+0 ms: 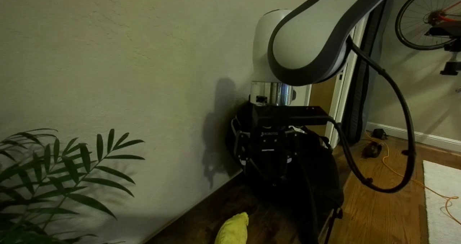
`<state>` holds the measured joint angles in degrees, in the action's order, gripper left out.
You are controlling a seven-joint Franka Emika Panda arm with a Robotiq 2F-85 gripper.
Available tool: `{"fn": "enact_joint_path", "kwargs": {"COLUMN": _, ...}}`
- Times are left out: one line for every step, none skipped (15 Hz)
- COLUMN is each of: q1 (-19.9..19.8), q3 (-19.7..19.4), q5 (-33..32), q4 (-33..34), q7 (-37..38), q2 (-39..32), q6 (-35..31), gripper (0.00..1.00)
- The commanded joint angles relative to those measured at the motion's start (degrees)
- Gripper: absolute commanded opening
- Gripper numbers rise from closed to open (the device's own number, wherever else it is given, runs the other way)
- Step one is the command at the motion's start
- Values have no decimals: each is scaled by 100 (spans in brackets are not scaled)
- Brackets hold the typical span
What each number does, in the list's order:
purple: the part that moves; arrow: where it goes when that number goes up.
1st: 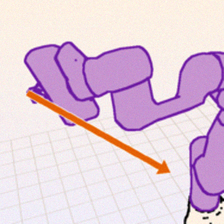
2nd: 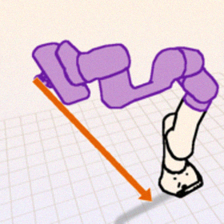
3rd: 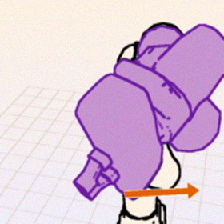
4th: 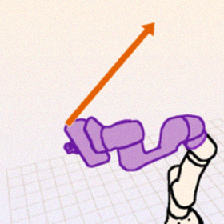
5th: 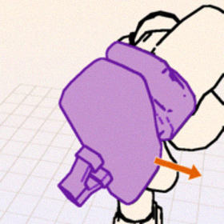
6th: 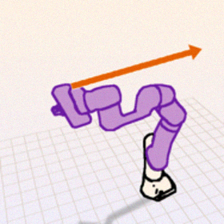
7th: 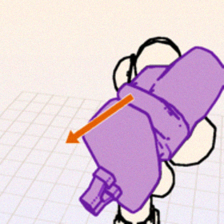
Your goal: Put the yellow thing in the bag
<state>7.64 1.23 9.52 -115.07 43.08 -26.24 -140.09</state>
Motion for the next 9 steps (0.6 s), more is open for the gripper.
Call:
{"fn": "enact_joint_path", "kwargs": {"q1": 53, "q3": -56, "q5": 37, "q4": 12, "q7": -23, "q2": 1, "q6": 19, "gripper": 100}}
{"fn": "enact_joint_path", "kwargs": {"q1": 53, "q3": -56, "q5": 38, "q4": 14, "q7": -21, "q2": 1, "q6": 19, "gripper": 100}}
{"fn": "enact_joint_path", "kwargs": {"q1": 57, "q3": -67, "q5": 22, "q4": 55, "q7": -17, "q2": -56, "q6": 2, "gripper": 100}}
{"fn": "enact_joint_path", "kwargs": {"q1": 51, "q3": -61, "q5": 61, "q4": 92, "q7": -1, "q2": -127, "q6": -81, "gripper": 100}}
{"fn": "enact_joint_path", "kwargs": {"q1": 62, "q3": -71, "q5": 92, "q4": 118, "q7": 70, "q2": -197, "q6": -168, "gripper": 100}}
{"fn": "enact_joint_path", "kwargs": {"q1": 75, "q3": -82, "q5": 91, "q4": 159, "q7": 105, "q2": -263, "q6": -193, "gripper": 100}}
{"fn": "enact_joint_path", "kwargs": {"q1": 72, "q3": -66, "q5": 124, "q4": 223, "q7": 99, "q2": -357, "q6": -230, "gripper": 100}}
{"fn": "enact_joint_path", "kwargs": {"q1": 83, "q3": -67, "q5": 141, "q4": 279, "q7": 121, "q2": -450, "q6": -276, "gripper": 100}}
{"fn": "enact_joint_path", "kwargs": {"q1": 91, "q3": -59, "q5": 167, "q4": 343, "q7": 126, "q2": -552, "q6": -339, "gripper": 100}}
